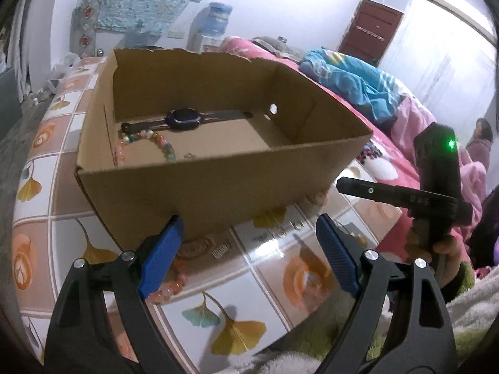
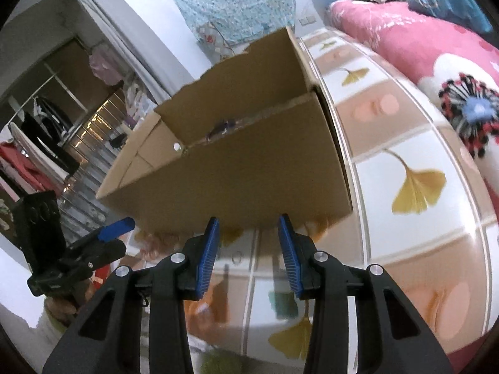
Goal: Organize jewelry
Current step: 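Hold both open grippers above the small silver charms beside the box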
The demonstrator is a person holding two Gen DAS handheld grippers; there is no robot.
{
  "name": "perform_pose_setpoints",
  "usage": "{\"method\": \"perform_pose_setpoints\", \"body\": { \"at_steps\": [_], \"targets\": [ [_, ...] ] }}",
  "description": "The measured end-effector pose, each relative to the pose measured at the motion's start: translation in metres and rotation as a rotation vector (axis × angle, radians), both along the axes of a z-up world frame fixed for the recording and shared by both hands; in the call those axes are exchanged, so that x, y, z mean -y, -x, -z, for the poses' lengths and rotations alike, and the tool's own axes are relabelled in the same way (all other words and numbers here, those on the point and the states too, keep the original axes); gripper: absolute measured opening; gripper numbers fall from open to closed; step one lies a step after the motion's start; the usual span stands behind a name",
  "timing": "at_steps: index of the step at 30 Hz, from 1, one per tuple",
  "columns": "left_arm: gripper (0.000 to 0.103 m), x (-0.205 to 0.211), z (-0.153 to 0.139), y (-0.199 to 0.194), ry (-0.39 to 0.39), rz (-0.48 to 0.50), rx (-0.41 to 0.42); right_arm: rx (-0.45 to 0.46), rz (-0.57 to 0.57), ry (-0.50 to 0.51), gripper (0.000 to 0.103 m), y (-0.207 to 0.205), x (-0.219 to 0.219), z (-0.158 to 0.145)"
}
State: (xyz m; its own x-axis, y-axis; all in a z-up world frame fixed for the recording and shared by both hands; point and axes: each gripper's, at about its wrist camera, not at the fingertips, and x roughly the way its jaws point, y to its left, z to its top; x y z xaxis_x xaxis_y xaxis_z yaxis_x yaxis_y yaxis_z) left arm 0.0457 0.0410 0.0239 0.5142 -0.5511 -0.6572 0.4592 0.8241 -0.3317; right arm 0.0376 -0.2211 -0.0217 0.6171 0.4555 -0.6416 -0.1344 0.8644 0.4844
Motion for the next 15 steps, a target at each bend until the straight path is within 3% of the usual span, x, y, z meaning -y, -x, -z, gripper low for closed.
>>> {"method": "perform_pose_setpoints", "body": {
  "at_steps": [11, 15],
  "targets": [
    [0.082, 0.010, 0.001, -0.005, -0.009, -0.011, 0.001, 0.029, 0.023, -0.013, 0.040, -0.006, 0.007, -0.006],
    [0.083, 0.021, 0.004, 0.013, -0.044, 0.031, -0.014, 0.023, 0.012, 0.075, 0.058, 0.014, 0.005, -0.003]
  ]
}}
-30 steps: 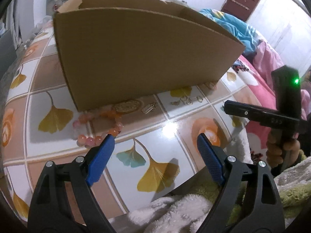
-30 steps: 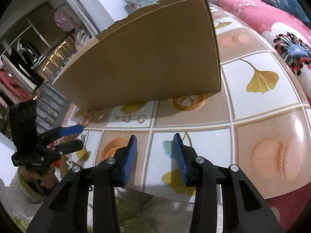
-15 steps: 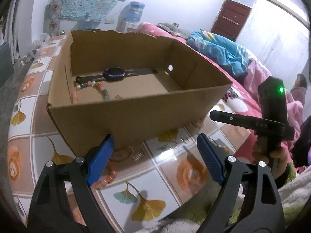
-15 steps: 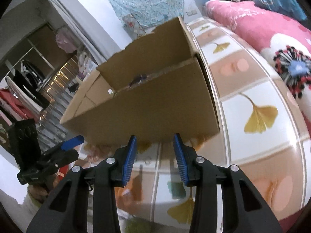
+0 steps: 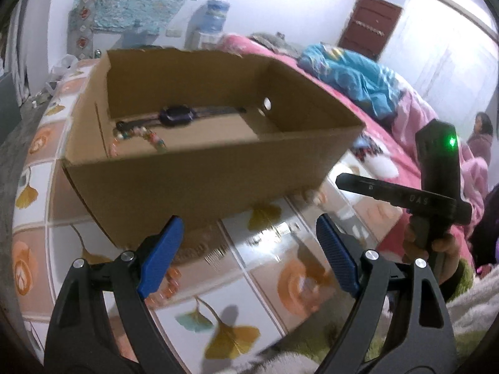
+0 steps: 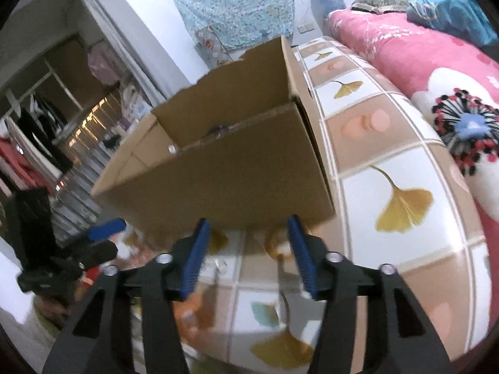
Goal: Organize jewelry
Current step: 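Hold both open grippers above the small silver charms beside the box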
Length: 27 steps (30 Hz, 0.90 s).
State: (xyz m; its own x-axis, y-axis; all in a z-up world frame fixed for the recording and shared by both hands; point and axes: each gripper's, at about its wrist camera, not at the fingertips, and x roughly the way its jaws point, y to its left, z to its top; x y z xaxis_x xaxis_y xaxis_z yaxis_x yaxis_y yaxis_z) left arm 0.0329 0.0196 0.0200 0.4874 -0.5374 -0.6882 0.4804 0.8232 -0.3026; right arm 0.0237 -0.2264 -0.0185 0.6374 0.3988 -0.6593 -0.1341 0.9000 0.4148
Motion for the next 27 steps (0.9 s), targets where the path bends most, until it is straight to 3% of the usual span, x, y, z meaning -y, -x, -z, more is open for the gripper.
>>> {"method": "perform_pose_setpoints", "body": {
  "at_steps": [8, 11, 19, 27],
  "targets": [
    [0.084, 0.033, 0.027, 0.030, -0.143, 0.073, -0.054, -0.063, -0.015, 0.176, 0.072, 0.037, -0.002, 0.022],
    [0.084, 0.043, 0.036, 0.034, -0.196, 0.088, -0.051, -0.042, -0.025, 0.203, 0.077, 0.046, -0.003, 0.026],
    [0.084, 0.048, 0.049, 0.029, -0.242, 0.065, -0.071, -0.007, -0.037, 0.158, 0.096, 0.053, -0.002, 0.029],
    [0.088, 0.053, 0.052, 0.028, -0.263, 0.059, -0.061, 0.010, -0.047, 0.128, 0.096, 0.056, -0.001, 0.029]
  ]
}}
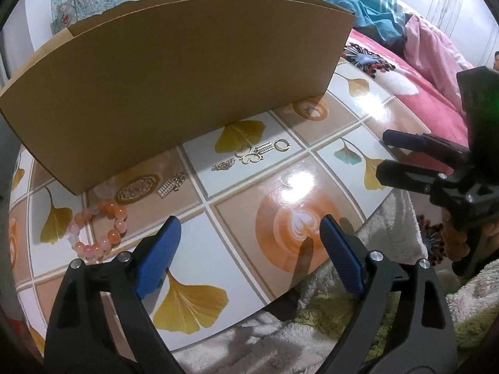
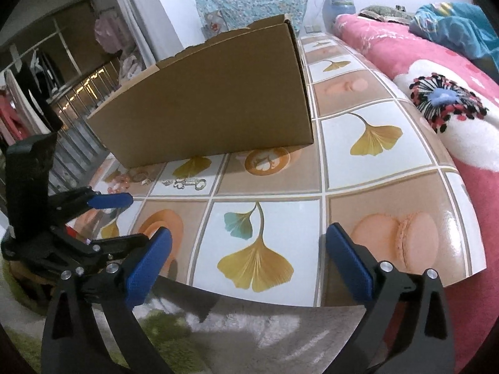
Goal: Organize jewelry
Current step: 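Hold both open grippers above the small silver charms beside the box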
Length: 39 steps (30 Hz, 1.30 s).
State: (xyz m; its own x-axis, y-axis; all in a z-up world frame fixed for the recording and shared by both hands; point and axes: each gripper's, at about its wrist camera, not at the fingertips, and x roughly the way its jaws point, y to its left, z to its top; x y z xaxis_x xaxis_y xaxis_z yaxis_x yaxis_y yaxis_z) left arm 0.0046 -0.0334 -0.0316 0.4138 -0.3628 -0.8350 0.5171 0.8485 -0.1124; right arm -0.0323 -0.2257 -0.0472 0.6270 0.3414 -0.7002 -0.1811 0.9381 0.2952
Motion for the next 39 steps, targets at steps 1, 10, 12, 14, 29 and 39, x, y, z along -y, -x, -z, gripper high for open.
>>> {"method": "perform_pose_setpoints", "body": {
  "at_steps": [1, 10, 12, 14, 29, 39],
  "targets": [
    [0.088, 0.001, 0.000, 0.000, -0.002, 0.000, 0.002, -0.002, 0.000, -0.013, 0.096, 0.000, 0.002, 0.000],
    [0.095, 0.005, 0.002, 0.000, -0.005, -0.002, 0.006, -0.025, -0.013, -0.061, 0.096, -0.003, 0.008, -0.001],
    [0.095, 0.004, 0.002, -0.001, 0.006, -0.006, 0.003, -0.030, -0.014, -0.088, 0.096, -0.005, 0.011, -0.001],
    [0.095, 0.004, 0.002, -0.001, 0.010, -0.008, -0.001, -0.039, -0.021, -0.099, 0.096, -0.006, 0.013, -0.001],
    [0.095, 0.007, 0.002, -0.001, -0.012, 0.000, 0.007, -0.067, -0.030, -0.123, 0.097, -0.010, 0.016, -0.001],
    [0.095, 0.000, 0.001, -0.004, 0.039, 0.000, -0.012, -0.085, -0.022, -0.114, 0.097, -0.012, 0.014, -0.002]
  ]
}}
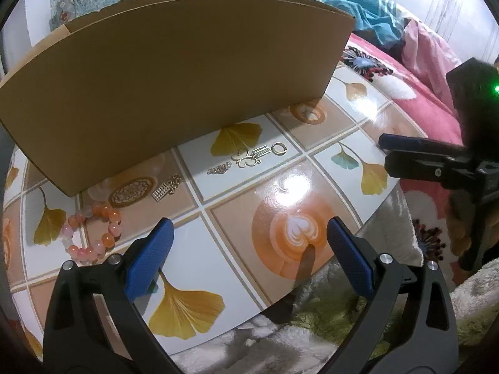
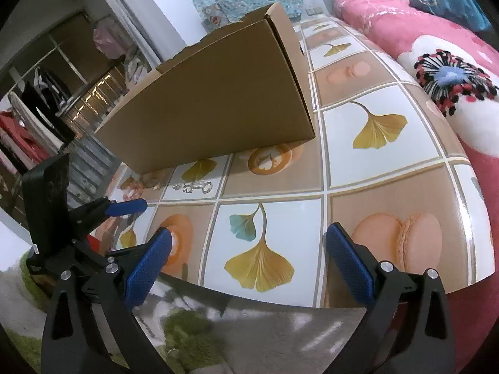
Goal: Organize jewelry
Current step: 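Hold both open grippers above the small silver charms beside the box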
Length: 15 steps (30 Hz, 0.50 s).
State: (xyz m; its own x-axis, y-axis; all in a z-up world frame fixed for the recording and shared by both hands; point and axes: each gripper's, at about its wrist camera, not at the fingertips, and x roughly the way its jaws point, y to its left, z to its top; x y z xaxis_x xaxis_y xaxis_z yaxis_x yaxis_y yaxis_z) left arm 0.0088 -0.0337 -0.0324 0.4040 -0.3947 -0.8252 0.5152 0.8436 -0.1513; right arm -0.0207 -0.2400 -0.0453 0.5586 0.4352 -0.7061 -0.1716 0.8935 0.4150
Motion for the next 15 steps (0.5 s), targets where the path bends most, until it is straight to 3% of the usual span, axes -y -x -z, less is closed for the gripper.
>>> {"method": "perform_pose_setpoints", "body": {
  "at_steps": [15],
  "targets": [
    [0.095, -0.0094, -0.0021, -0.0006, 0.073, -0.036, -0.017, -0.019, 0.044, -0.028, 0.097, -0.0044, 0.0017, -0.0006]
  ]
}}
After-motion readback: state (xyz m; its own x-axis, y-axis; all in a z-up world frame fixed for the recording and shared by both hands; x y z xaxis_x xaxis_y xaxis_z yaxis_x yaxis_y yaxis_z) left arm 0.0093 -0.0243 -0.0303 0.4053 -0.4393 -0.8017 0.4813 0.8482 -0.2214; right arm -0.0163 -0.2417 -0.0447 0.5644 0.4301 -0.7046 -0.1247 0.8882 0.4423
